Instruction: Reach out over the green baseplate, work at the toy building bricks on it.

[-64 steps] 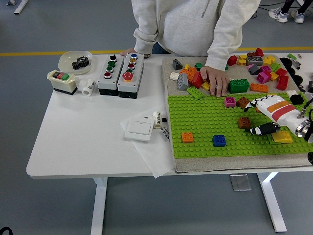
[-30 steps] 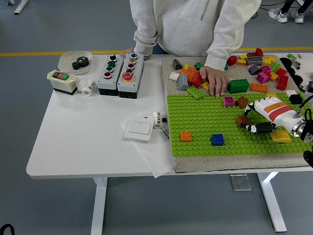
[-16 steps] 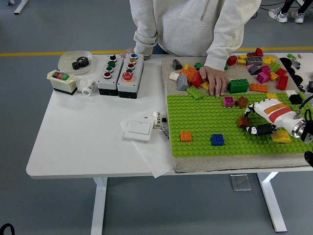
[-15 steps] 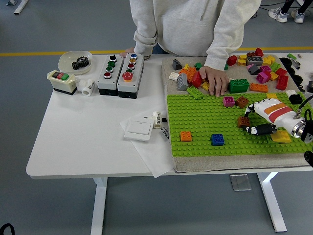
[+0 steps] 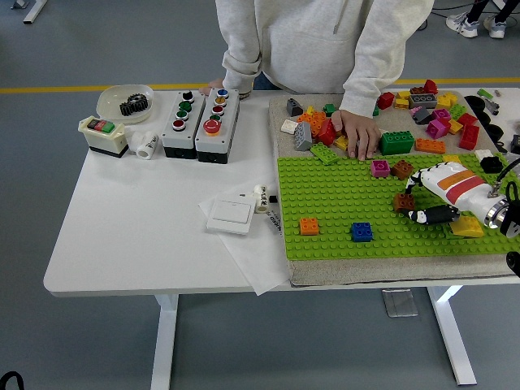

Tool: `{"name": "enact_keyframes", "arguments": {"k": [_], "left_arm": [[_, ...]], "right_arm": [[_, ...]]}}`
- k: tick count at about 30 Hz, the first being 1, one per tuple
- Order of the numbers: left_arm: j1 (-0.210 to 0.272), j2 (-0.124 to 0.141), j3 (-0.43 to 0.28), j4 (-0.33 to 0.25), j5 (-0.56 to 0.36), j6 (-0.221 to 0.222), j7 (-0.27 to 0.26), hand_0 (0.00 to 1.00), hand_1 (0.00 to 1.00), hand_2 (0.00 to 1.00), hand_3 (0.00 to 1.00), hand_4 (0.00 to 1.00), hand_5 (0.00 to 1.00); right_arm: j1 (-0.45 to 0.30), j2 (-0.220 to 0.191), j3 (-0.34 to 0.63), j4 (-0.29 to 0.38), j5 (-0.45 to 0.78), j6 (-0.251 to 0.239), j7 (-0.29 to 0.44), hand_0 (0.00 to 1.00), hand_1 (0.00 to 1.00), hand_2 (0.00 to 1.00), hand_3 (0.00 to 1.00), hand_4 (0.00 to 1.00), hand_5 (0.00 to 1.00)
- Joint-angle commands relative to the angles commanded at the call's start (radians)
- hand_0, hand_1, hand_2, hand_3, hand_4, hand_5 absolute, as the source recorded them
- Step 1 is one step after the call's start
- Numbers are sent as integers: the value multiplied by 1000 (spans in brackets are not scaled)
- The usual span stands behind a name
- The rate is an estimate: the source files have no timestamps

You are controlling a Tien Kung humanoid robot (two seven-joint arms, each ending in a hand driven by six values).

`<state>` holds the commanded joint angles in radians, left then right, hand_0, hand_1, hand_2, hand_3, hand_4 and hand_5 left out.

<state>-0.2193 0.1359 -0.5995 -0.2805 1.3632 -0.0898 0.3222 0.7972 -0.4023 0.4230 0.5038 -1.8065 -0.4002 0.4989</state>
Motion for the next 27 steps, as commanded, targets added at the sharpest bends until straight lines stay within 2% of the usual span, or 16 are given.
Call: {"name": "enact_keyframes", "arguments": {"k": [17, 22, 27], "left_arm": [[11, -1, -10, 1, 13, -6, 1, 741, 744, 750, 595, 660, 597], [14, -1, -13, 2, 17, -6, 1, 741, 744, 750, 595, 660, 597], [17, -1, -16, 2, 24, -7, 0, 741, 744, 749, 595, 660, 599]], "right_arm": [[-19, -25, 42, 53, -12, 8, 11, 643, 588, 607, 528, 724, 611], [-30, -47, 59, 105, -28, 6, 17, 643, 588, 607, 528, 724, 611], [-44, -87, 63, 190, -55, -3, 30, 644, 585, 607, 528, 728, 610]]}}
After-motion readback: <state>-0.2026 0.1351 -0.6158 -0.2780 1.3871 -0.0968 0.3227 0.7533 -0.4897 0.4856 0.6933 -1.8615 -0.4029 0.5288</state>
